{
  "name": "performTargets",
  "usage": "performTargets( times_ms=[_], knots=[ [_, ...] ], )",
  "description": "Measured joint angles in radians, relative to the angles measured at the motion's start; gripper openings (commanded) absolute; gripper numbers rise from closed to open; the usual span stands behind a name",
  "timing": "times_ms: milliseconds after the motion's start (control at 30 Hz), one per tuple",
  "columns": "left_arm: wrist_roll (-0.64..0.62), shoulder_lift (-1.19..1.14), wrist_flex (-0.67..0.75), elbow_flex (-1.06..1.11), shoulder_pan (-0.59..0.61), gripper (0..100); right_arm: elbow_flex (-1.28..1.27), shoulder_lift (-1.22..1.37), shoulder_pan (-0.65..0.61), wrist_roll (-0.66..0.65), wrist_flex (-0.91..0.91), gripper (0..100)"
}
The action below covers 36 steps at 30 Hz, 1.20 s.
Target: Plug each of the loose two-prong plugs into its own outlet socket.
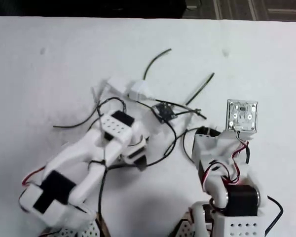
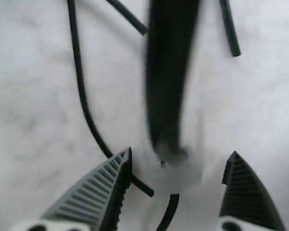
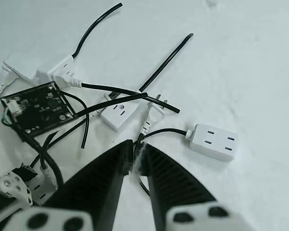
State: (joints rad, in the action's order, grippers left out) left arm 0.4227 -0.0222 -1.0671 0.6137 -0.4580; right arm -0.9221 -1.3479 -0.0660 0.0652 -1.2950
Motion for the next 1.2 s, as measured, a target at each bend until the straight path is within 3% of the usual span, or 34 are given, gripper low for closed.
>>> performTargets(
  times_ms=[233,467,733,1033,1200],
  knots=[
    [-0.002,-0.043,-0.008,-0.020,-0.077,2,0.000,0.000,-0.002,0.000,0.000,1.7],
    [-0.002,-0.003,-0.123,-0.083,-0.120,2,0.000,0.000,-0.002,0.000,0.000,1.7],
    [0.043,0.173,-0.147,-0.213,0.120,2,0.000,0.006,-0.002,0.000,0.000,1.7],
    [0.115,0.025,-0.107,-0.416,0.347,3,-0.005,0.006,-0.002,0.000,0.000,1.7],
    [0.115,-0.152,-0.114,-0.520,0.390,21,-0.041,0.011,-0.078,0.000,0.000,1.7]
  ],
)
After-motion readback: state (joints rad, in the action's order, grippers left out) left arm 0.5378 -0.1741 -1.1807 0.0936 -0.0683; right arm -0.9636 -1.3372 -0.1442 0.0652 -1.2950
